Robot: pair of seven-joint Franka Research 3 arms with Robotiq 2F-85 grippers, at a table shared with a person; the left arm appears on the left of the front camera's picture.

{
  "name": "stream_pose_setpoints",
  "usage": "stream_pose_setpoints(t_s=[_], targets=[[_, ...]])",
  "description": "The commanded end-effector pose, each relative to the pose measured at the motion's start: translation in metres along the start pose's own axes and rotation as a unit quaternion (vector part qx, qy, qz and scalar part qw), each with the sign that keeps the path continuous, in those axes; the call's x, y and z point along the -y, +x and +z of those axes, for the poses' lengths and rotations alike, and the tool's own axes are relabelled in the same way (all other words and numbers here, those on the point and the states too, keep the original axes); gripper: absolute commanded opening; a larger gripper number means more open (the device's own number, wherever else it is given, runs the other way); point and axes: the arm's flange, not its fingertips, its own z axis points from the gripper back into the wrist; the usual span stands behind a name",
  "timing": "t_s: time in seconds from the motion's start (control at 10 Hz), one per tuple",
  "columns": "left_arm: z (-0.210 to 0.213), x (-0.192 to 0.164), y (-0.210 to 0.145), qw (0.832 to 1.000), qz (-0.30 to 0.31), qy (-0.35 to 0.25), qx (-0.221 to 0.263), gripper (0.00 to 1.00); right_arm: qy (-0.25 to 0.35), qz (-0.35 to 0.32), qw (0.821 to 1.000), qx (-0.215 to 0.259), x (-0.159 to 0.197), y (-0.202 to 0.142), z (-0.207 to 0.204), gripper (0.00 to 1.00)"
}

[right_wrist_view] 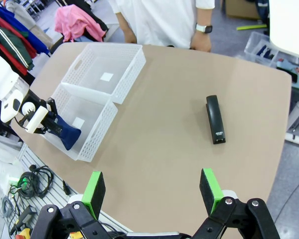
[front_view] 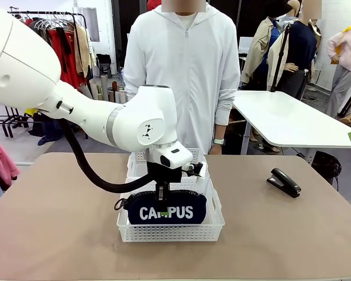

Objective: Distribute items into two baskets.
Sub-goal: Place the picked Pencil pouch into the Organizing basket as instructed by the person.

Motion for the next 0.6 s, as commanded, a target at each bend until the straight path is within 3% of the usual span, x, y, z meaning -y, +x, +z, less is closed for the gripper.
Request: stream_pose_setpoints(t_s=[0.0, 0.4, 0.5], targets=[[-0.008, 0.002, -0.002, 1.0, 0.003, 0.007, 0.0, 0.0, 0.011, 0.001, 1.0, 0.011, -0.001, 0.002, 0.0, 1.0], [-0.02, -0.006, -0.005, 1.0, 0.008, 0.002, 0.004, 0.0, 0.011, 0.001, 1.0, 0.011, -0.001, 0.002, 0.0, 1.0], [-0.02, -0.008, -0.005, 1.0, 0.011, 0.002, 0.006, 0.12, 0.011, 0.001, 1.0, 0.011, -0.001, 0.002, 0.0, 1.0]])
